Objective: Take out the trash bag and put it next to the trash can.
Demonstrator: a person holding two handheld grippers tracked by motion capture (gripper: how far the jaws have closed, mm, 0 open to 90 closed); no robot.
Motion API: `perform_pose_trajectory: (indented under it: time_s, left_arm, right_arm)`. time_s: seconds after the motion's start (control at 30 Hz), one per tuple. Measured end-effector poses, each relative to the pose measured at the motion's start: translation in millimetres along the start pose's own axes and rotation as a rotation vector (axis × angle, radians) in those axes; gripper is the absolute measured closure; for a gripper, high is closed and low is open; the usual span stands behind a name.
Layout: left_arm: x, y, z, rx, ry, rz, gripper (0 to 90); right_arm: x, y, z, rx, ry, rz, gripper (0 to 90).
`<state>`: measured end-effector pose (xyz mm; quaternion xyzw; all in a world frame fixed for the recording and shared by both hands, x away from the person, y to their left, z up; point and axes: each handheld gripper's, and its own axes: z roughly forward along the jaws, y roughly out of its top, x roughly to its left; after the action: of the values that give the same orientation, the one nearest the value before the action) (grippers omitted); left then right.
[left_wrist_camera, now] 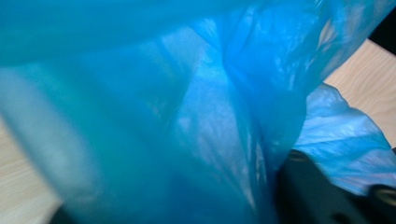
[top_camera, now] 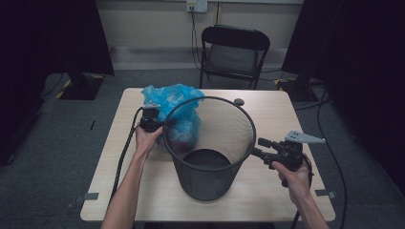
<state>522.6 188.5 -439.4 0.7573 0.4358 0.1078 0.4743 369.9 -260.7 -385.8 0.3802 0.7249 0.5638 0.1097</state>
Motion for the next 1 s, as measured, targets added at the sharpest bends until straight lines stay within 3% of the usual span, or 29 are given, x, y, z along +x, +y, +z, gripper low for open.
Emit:
perform_pose_trajectory:
  time_s: [0.2,0.27,0.47,0.57,0.77,0.83,1.0]
  left_arm:
    - [0.5,6.2,-22.2,0.005,0.018,-0.057,22.4]
    - [3.3,6.4,-34.1,-0.007,0.007,-0.086,17.4]
    - [3.0,3.1,-64.7,-0.033,0.009,-0.094,16.0]
    - [0.7,-3.7,-81.4,-0.072,0.006,-0.088,15.8]
    - [-4.8,-24.2,-101.5,-0.051,0.036,-0.044,15.8]
    - [-8.7,-31.8,-107.2,-0.053,0.017,-0.024,15.7]
    - [-18.8,-48.1,-117.6,-0.041,0.039,0.006,16.2]
  right_arm:
    - [0.8,-0.1,0.1,-0.001,0.005,-0.001,38.8]
    - [1.2,-0.1,0.3,0.000,0.005,0.000,38.7]
    - [3.8,-0.4,3.6,0.007,0.010,-0.005,38.7]
    - [6.0,-0.1,4.6,0.006,0.015,-0.007,38.7]
    - [6.2,-2.2,5.2,0.015,0.012,-0.011,38.4]
    - [5.6,-4.1,4.6,0.022,0.006,-0.010,38.3]
    - [1.6,-9.7,1.7,0.033,-0.011,-0.002,38.3]
